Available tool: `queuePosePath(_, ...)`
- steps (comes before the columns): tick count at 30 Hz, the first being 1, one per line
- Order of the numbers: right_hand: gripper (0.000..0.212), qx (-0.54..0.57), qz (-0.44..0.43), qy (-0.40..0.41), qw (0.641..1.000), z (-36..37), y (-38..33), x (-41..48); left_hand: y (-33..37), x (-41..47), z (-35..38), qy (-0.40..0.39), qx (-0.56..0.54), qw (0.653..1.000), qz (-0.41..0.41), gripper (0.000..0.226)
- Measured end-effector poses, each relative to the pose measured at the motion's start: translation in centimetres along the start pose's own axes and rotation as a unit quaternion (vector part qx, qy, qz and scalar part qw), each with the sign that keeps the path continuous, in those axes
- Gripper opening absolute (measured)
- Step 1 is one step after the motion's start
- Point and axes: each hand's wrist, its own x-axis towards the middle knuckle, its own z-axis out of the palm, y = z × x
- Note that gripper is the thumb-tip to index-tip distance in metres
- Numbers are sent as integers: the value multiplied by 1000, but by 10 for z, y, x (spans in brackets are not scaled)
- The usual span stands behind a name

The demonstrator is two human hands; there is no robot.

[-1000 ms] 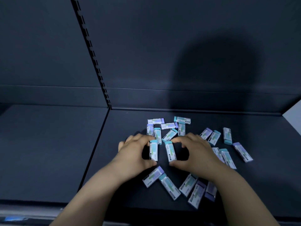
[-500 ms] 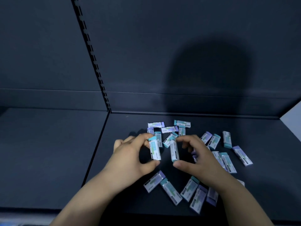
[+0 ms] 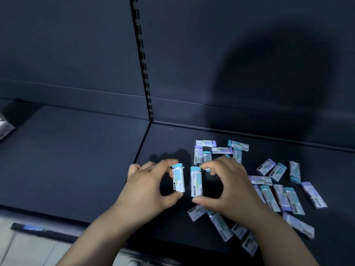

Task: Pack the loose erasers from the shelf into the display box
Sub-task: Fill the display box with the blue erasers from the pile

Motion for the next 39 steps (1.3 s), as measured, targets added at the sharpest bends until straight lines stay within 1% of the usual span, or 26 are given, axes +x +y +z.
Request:
queuePosePath(2, 58, -50, -25, 16, 998, 12, -20, 6, -18, -11, -9, 7, 2, 1000, 0, 64)
queuePosePath(5, 58, -89, -31, 30, 995, 35, -57, 19, -52, -26, -27, 16, 6, 1000, 0, 66)
queuePosePath(8, 56, -110, -33, 50, 992, 66, -105, 39, -100, -41, -56, 21, 9, 1000, 10, 65)
queuePosePath(13, 55, -122, -17, 62, 990, 116, -190, 74, -184, -61, -119, 28, 2, 999, 35, 63)
queuePosePath(17, 57, -125, -24, 56, 990, 133, -237, 91, -219, -76, -151, 32, -12, 999, 39, 64)
queuePosePath(22, 60, -128, -23, 36, 991, 140, -259, 113, -238, -82, -167, 41, -20, 998, 48, 68)
queuePosePath(26, 58, -104, -51, 12, 993, 150, -267, 134, -249, -80, -178, 46, -7, 999, 28, 67)
queuePosePath(29, 61, -83, -71, -3, 994, 155, -277, 151, -260, -77, -189, 53, 9, 998, 15, 67)
queuePosePath(32, 63, -75, -77, -3, 994, 160, -289, 164, -274, -71, -202, 62, 20, 998, 10, 68)
queuePosePath(36, 62, -73, -69, -5, 995, 176, -310, 180, -300, -64, -222, 88, 27, 995, 25, 73)
queuePosePath(39, 65, -86, -65, -13, 994, 194, -332, 200, -334, -60, -241, 78, 34, 996, 29, 67)
